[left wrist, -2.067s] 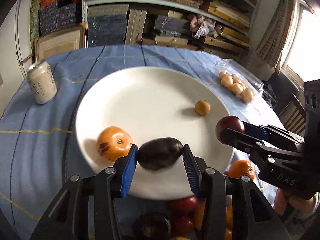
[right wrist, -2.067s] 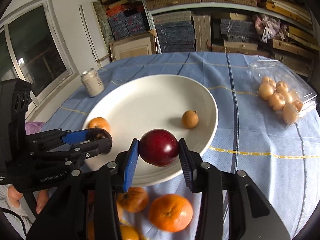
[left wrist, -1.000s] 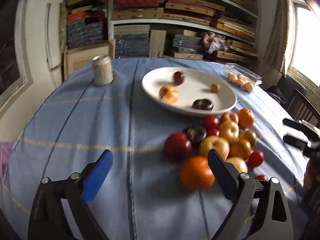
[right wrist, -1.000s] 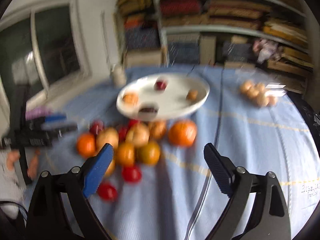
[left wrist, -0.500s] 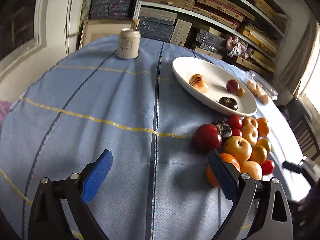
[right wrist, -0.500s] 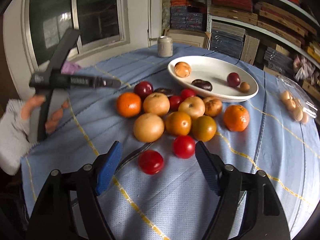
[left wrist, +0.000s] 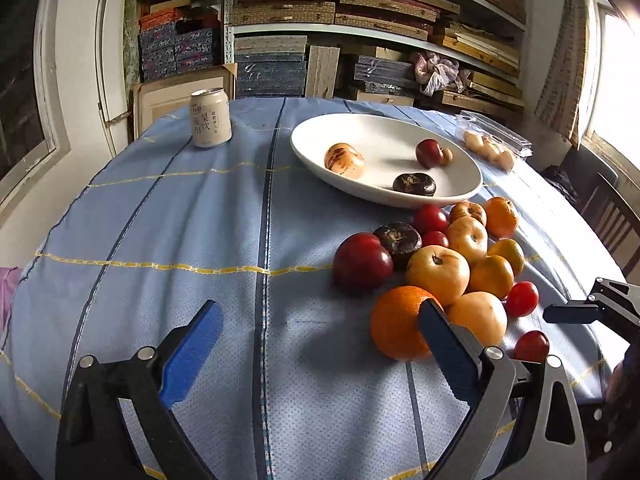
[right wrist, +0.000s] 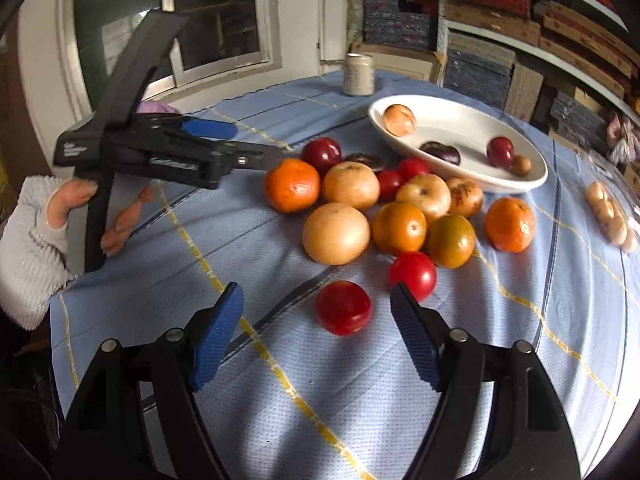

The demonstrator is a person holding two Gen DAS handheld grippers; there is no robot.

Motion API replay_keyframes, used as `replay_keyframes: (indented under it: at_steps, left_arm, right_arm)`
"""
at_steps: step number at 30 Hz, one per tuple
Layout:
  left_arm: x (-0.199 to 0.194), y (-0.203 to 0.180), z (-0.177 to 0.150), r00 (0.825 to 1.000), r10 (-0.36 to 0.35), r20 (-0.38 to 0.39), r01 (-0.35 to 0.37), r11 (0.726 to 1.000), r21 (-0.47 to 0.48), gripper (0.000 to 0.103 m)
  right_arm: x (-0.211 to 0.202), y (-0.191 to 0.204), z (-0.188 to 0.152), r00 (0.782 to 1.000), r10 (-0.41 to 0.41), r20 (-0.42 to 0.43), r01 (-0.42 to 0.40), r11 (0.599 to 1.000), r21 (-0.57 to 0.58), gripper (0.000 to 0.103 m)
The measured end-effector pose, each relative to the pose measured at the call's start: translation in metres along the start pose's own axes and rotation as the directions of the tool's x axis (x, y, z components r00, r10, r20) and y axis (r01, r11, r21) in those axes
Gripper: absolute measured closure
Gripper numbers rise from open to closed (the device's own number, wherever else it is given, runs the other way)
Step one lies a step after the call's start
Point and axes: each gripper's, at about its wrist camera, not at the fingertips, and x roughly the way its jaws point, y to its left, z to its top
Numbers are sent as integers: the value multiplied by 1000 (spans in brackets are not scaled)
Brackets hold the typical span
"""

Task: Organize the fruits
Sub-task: 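Move left gripper to the orange while right gripper approaches the red tomato, then close left gripper on the orange while right gripper closes on the red tomato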

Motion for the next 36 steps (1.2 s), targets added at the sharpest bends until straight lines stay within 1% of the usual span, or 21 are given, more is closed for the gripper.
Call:
replay_keyframes:
  at_steps: [1, 5, 8, 11, 12, 13, 16, 19, 21, 23, 26, 27, 28, 29, 30, 31, 33, 36]
  left_arm:
    - [1, 1, 0, 1000, -3, -3, 3, 1000, -8, 4]
    - [1, 4, -1, 1000, -8, -6, 8, 1000, -15, 4]
    - [1, 1, -1, 1000, -5, -2, 5, 1000, -1, 4]
    - [0, -3, -2, 1000, -13, 2, 13, 1000, 19, 4]
    - [0, -5, -2, 1000, -14, 4, 14, 999, 30, 4]
    - [0, -9, -3, 1000, -11, 8, 10, 999, 44, 4]
    - [-1, -16, -4, 1000, -5, 18, 4, 997, 79, 4]
    - [-5, -26, -6, 999, -14, 39, 9, 992, 125, 4]
    - [-5, -37, -8, 999, -10, 48, 1, 984, 178, 4]
    - [-3, -48, -10, 999, -20, 39, 10, 972, 236, 4]
    - [0, -57, -10, 999, -40, 37, 28, 962, 271, 5]
    - [1, -58, -10, 998, -47, 29, 37, 961, 273, 11]
    - [5, -59, -10, 998, -58, 11, 53, 960, 273, 25]
    - [8, -59, -10, 998, -65, -8, 65, 961, 269, 32]
    - [13, -58, -9, 997, -76, -34, 82, 963, 256, 44]
    - [17, -55, -8, 995, -82, -53, 92, 967, 239, 49]
    - [23, -50, -8, 991, -105, -86, 120, 973, 197, 52]
    - [29, -48, -7, 986, -120, -116, 139, 974, 178, 52]
  right_arm:
    - [1, -2, 0, 1000, 4, -4, -4, 1000, 9, 31]
    - [6, -5, 0, 999, 30, -25, -29, 999, 22, 49]
    - [11, -8, 1, 998, 43, -45, -41, 998, 37, 57]
    - [18, -11, 1, 997, 44, -71, -40, 997, 61, 61]
    - [19, -12, 1, 996, 46, -77, -40, 997, 68, 65]
    - [20, -15, 2, 996, 48, -78, -42, 996, 78, 73]
    - [17, -19, 2, 997, 51, -56, -45, 995, 90, 73]
    - [13, -18, 3, 999, 39, -38, -36, 997, 72, 73]
    - [10, -20, 3, 999, 36, -27, -34, 996, 79, 73]
    - [5, -24, 4, 1000, 20, -13, -19, 996, 90, 73]
    - [-1, -28, 5, 1000, 10, 9, -10, 994, 108, 73]
    - [-3, -28, 5, 1000, 9, 13, -10, 994, 109, 73]
    - [-4, -28, 5, 1000, 8, 16, -9, 994, 109, 73]
    - [-5, -28, 5, 1000, 8, 17, -10, 994, 110, 73]
    - [-5, -28, 5, 1000, 7, 18, -9, 994, 111, 73]
    - [-5, -28, 5, 1000, 6, 18, -8, 994, 113, 73]
    - [-5, -28, 5, 1000, 6, 18, -8, 993, 115, 73]
    - [-5, -28, 5, 1000, 6, 18, -8, 993, 115, 73]
